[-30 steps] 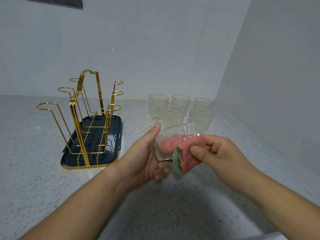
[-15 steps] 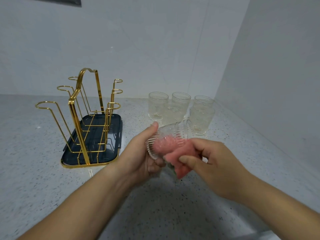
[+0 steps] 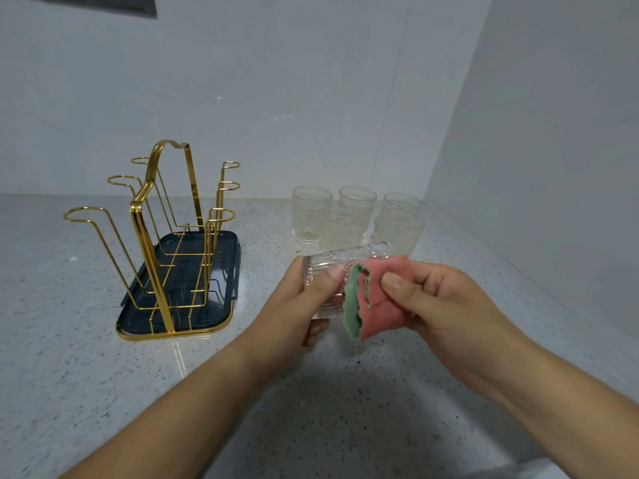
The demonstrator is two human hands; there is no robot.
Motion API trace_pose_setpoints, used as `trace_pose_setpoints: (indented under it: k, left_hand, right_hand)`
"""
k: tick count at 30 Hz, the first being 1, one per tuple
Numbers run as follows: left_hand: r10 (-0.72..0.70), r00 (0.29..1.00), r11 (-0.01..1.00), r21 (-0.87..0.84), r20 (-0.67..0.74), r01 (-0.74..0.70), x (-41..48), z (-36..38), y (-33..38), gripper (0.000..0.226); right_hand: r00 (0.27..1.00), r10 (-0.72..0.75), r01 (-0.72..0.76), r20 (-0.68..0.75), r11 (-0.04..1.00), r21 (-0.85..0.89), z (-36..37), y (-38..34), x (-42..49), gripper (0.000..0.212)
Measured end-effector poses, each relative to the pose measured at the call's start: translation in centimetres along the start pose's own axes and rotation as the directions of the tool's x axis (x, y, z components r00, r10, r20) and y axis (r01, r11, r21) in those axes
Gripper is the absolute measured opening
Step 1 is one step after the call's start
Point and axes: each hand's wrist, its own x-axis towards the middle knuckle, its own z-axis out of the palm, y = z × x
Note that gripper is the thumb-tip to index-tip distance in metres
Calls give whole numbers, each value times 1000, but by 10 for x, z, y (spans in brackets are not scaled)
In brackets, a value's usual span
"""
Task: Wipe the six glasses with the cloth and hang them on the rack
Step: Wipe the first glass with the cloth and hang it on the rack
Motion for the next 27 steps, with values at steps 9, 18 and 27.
trace_pose_setpoints:
  k: [9,18,27]
  left_hand:
    - [-383,866,786,-378,321,488,9,-12,8,65]
    - [-164,966,978,-92,201,186,6,-1,1,71]
    - [-322,884,876,-247,340,414,5,-5,6,55]
  right_hand:
    - [978,-119,193,169,820,-540,4,8,-14,31]
    - [991,-104,121,88,970,-212,-19,2,-3,16]
    - [968,11,73,252,943,-325,-30,-3,-8,14]
